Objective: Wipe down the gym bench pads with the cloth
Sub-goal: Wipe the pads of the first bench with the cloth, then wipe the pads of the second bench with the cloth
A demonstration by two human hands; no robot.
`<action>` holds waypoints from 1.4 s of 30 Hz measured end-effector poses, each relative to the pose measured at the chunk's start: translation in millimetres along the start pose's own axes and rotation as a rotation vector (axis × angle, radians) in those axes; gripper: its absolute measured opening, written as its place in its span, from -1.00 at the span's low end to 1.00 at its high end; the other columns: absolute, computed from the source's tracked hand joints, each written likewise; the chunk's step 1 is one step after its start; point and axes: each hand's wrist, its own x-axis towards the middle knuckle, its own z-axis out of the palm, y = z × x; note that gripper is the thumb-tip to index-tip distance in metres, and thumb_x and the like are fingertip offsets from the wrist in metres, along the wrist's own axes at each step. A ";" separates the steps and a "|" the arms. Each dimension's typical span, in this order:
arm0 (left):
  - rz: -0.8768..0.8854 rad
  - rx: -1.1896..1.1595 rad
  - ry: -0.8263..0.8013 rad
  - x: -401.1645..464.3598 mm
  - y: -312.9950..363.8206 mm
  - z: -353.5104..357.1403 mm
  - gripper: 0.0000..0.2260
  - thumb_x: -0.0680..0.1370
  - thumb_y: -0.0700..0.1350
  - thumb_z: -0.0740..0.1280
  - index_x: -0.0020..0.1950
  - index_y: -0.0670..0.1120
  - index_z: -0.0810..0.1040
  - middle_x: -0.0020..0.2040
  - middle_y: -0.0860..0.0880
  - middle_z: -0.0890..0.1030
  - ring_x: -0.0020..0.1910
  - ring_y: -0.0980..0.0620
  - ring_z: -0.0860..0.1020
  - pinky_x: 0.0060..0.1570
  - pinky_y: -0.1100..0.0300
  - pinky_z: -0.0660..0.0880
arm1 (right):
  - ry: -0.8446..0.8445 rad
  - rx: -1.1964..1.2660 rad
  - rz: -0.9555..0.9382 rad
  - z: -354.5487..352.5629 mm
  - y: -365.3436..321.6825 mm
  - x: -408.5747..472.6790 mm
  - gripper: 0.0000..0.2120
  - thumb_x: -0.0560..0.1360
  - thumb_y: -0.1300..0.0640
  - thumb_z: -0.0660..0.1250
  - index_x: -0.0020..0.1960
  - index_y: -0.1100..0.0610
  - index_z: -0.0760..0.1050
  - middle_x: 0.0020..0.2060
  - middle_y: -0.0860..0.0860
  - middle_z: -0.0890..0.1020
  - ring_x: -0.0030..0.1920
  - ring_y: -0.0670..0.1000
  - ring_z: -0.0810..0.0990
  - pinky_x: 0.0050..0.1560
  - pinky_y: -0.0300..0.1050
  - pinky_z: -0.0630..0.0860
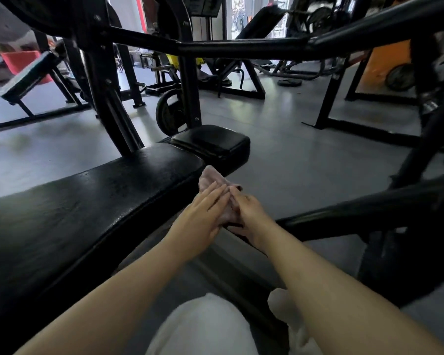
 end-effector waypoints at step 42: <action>0.785 -1.121 -0.621 1.7 732.4 -187.3 -0.83 0.49 -0.26 0.39 -0.13 -0.10 0.41 -0.16 -0.12 0.51 -0.32 0.07 0.50 -0.49 0.38 0.47 | 1.656 -0.594 -0.186 -285.8 4.8 -783.0 -0.82 0.46 0.25 0.37 -0.31 0.15 0.52 -0.32 0.05 0.59 -0.24 -0.04 0.51 -0.14 -0.12 0.44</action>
